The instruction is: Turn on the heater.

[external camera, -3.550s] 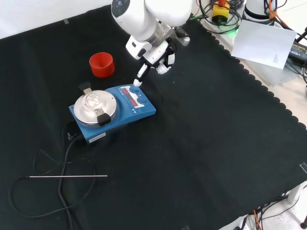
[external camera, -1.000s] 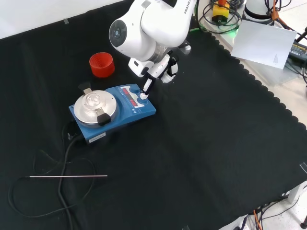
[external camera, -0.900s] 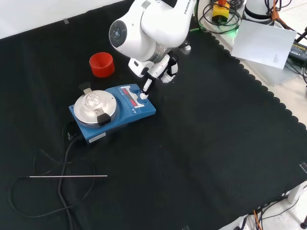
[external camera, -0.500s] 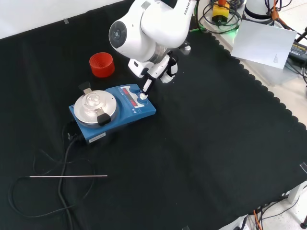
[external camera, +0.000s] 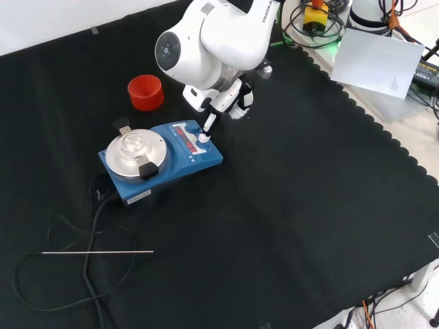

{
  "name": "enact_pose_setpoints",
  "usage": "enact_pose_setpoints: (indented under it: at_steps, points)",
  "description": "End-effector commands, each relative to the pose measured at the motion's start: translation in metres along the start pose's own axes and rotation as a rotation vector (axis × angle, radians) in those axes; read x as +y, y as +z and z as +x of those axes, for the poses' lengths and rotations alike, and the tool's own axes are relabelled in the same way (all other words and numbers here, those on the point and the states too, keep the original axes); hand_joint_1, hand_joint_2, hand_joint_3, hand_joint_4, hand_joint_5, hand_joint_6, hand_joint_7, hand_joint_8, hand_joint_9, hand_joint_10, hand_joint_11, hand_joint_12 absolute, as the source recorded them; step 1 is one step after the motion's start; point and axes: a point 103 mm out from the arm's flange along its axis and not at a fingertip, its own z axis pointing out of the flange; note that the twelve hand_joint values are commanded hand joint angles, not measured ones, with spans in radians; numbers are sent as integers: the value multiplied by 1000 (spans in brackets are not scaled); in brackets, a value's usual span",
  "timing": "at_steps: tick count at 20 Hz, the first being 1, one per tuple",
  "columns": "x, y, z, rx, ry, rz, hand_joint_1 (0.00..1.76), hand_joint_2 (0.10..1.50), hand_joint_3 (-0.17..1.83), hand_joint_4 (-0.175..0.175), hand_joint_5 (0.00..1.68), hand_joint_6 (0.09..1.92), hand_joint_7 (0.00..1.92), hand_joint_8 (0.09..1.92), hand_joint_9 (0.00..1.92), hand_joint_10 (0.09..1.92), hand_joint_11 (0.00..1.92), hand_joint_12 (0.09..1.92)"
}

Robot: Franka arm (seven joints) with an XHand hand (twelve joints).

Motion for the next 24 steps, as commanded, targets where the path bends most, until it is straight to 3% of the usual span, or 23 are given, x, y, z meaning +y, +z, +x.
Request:
enact_pose_setpoints:
  at_steps: [1,12,24]
  points:
    - [0,1,-1,1,-3,5,1432,626,1099,-25,315,87,1780,1573,1882,1520,1864,1675]
    - [-23,-25,-10,24,-16,-35,1431,624,1102,-26,333,87,1782,1572,1881,1521,1864,1677]
    - [-29,-32,-14,51,-26,-85,1429,621,1106,-27,344,87,1782,1570,1880,1521,1863,1678]
